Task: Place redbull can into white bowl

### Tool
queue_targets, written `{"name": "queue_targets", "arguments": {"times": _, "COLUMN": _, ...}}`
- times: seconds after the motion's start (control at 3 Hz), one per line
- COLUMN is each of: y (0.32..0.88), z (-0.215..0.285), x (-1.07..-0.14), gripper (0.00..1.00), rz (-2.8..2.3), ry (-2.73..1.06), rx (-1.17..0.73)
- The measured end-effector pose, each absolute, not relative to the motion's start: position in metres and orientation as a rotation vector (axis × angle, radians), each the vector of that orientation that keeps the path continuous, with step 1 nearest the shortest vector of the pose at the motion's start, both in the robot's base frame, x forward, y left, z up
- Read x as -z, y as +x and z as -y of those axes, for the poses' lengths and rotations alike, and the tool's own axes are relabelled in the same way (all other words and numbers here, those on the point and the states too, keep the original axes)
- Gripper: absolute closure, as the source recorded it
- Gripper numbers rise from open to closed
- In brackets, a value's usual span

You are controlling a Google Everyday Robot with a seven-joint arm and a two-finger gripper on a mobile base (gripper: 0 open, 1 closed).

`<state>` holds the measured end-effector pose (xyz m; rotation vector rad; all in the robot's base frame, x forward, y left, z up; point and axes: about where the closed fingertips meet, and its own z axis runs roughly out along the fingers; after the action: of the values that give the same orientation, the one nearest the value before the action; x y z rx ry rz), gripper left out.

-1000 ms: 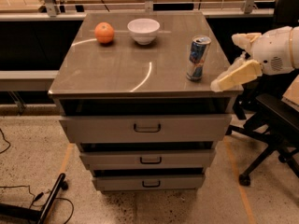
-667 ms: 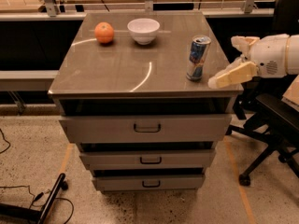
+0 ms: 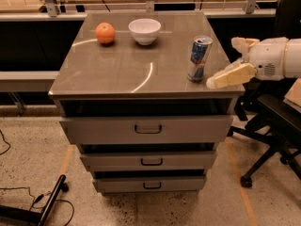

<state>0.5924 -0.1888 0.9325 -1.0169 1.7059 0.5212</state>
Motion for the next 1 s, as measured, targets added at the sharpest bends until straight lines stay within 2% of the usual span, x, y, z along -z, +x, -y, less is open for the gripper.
{"name": "queue_targets", "arguments": {"times": 1.0, "y": 0.636, "z": 0.187, "x": -0.914, "gripper": 0.00, "rz": -1.506, "ry": -0.807, "rx": -0.635}}
